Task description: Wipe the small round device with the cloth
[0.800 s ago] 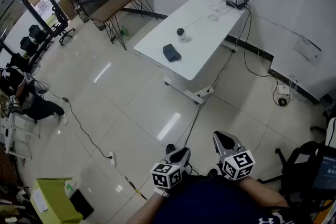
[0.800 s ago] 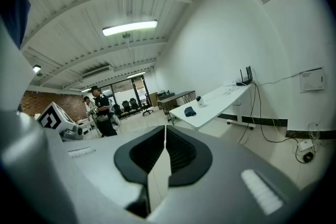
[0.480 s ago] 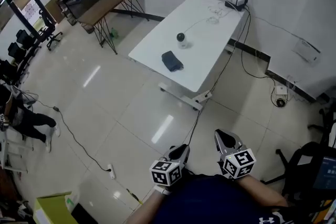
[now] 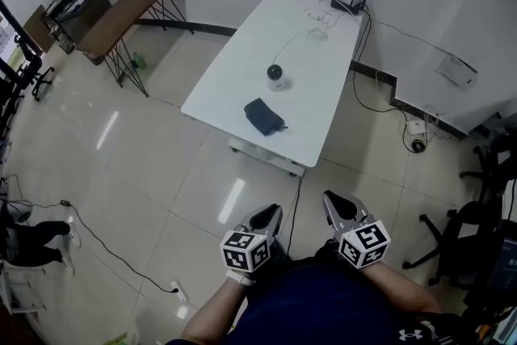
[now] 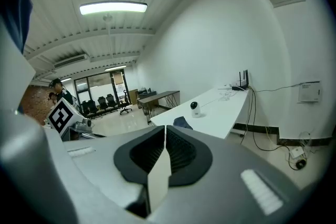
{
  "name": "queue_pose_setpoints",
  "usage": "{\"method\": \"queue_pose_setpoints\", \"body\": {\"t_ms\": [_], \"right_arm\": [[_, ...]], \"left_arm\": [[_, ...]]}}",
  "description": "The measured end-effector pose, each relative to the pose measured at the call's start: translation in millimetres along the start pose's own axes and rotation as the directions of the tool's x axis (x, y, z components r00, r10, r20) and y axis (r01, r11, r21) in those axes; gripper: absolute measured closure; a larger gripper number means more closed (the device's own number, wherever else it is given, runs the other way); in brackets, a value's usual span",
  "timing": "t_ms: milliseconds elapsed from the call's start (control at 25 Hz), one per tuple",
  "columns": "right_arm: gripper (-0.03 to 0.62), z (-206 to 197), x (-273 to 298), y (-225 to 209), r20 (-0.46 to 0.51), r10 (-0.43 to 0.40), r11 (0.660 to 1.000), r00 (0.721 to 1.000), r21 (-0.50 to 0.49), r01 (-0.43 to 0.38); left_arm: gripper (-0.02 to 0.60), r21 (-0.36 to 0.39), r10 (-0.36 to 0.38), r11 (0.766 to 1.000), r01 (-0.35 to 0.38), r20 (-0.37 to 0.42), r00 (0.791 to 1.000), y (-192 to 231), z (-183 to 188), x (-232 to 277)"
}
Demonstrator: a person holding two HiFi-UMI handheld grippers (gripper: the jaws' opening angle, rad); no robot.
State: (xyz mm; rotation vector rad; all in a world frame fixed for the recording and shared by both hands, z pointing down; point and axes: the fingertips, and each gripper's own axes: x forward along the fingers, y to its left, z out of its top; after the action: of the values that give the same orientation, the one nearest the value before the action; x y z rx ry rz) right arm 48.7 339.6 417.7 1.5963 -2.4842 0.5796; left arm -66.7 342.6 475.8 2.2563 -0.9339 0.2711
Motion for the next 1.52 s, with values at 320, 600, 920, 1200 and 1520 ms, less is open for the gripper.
{"method": "queue_pose_setpoints", "body": {"t_ms": [320,600,920,1200,1520], "right_arm": [[0.565,16.0,81.0,-56.9,-0.037,0.004,0.999,0.999,0.048,-0.002],[0.499,31.1,181.1,-102.1,-0.115,0.217,0.976,0.969,0.061,-0.211],[0.417,11.7,267.5,-118.8,-0.315,0.416,0.908,0.853,0.100,-0.406],[0.355,-14.6,334.9,-109.8,-0.408,0.448,0.894,0.795,0.228,-0.387],[0.344,-36.1,370.2,-117.3,-0.469,0.425,0.896,0.774,0.340,-0.286]], "left_arm": [[0.500,-0.061,0.027,0.998,-0.028,-0.028,0.999,46.8,49.7,70.8],[0.500,-0.095,0.172,0.980,-0.174,-0.027,0.985,88.6,88.9,134.4],[0.420,-0.172,0.370,0.906,-0.386,-0.117,0.922,166.2,107.5,190.6],[0.316,-0.275,0.389,0.843,-0.463,-0.284,0.876,247.6,89.0,226.4],[0.382,-0.203,0.344,0.866,-0.457,-0.420,0.840,260.1,79.5,240.4]]}}
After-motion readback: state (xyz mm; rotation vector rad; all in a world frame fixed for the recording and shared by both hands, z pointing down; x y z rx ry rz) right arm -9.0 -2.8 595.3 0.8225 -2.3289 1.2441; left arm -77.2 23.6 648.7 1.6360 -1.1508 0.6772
